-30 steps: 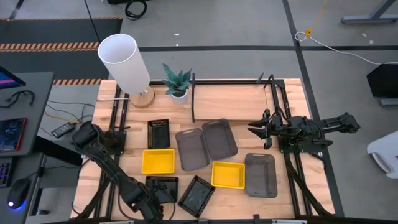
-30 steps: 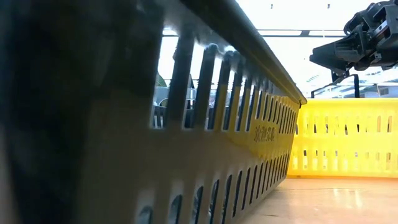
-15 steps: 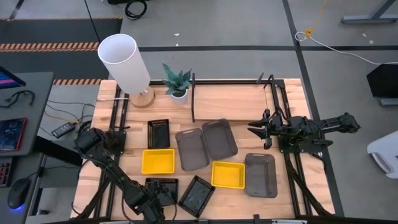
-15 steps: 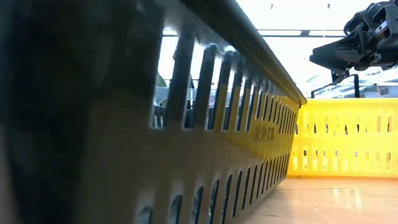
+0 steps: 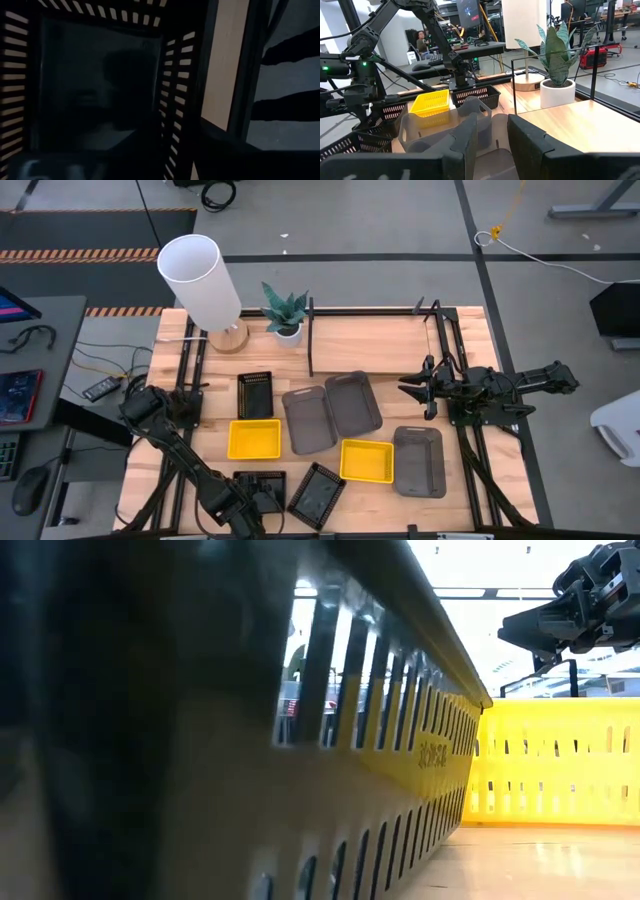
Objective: Stack baskets on shelf by color
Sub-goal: Stack the bottom left black bin on the top black bin
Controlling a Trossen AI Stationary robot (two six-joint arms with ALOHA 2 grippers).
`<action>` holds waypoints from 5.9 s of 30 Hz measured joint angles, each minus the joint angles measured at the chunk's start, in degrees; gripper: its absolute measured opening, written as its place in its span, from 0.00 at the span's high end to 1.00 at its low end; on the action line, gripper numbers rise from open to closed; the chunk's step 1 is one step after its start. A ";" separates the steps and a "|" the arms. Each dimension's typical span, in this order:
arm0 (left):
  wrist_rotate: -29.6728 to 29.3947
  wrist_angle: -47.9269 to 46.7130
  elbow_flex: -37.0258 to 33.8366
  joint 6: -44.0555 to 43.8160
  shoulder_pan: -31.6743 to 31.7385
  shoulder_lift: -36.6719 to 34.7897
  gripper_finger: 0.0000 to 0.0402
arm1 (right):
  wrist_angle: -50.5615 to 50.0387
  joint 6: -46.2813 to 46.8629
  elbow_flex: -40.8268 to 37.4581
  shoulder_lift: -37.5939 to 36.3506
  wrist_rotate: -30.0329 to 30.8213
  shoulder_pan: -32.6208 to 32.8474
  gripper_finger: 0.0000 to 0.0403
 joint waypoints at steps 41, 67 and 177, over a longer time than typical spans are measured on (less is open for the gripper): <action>4.26 -1.92 0.15 -0.89 0.00 -0.61 0.99 | 0.00 -0.01 0.00 0.00 0.01 0.01 0.72; 6.53 -3.49 0.13 -1.57 0.21 -1.38 0.99 | 0.00 0.00 0.00 0.00 0.00 0.02 0.72; -7.93 -33.70 0.11 -33.42 48.88 -29.90 0.98 | 0.00 0.00 0.00 0.02 0.00 0.02 0.72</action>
